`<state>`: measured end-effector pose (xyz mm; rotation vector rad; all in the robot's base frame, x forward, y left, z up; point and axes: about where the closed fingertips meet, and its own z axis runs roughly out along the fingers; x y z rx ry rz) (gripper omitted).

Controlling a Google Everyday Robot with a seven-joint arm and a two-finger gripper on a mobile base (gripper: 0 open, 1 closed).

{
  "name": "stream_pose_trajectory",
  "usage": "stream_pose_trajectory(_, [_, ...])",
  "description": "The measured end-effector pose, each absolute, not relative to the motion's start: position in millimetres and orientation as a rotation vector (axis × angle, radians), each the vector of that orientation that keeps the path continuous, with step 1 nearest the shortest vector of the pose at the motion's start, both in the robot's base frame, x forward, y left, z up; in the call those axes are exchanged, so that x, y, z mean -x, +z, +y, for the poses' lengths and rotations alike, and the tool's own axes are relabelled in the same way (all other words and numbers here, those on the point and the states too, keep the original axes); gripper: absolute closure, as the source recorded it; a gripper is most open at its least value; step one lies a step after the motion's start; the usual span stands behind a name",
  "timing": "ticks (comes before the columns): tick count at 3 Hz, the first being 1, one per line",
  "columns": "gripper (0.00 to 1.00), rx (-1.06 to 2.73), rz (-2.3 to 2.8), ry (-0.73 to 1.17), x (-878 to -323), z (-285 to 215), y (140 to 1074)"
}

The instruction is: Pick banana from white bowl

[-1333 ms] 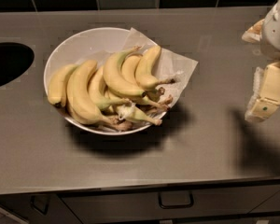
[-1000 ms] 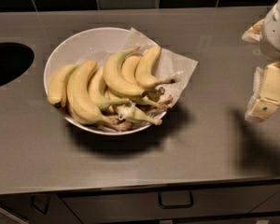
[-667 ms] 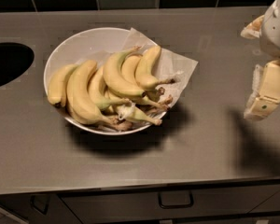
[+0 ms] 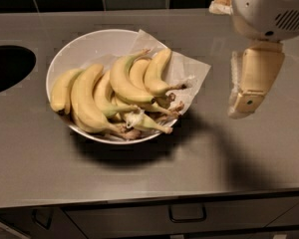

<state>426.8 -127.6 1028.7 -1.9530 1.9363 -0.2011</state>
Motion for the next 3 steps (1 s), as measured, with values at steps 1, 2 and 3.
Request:
stream_pose_trajectory(1, [0.0,2.125,1.743,-0.125,-414.5,-77.7,1048.5])
stream_pose_trajectory(2, [0.0,2.109,1.713,-0.151,-410.9,-72.1,1059.8])
stream_pose_trajectory(3, [0.0,2.113,1.756,-0.106,-425.8,-54.4,1061.5])
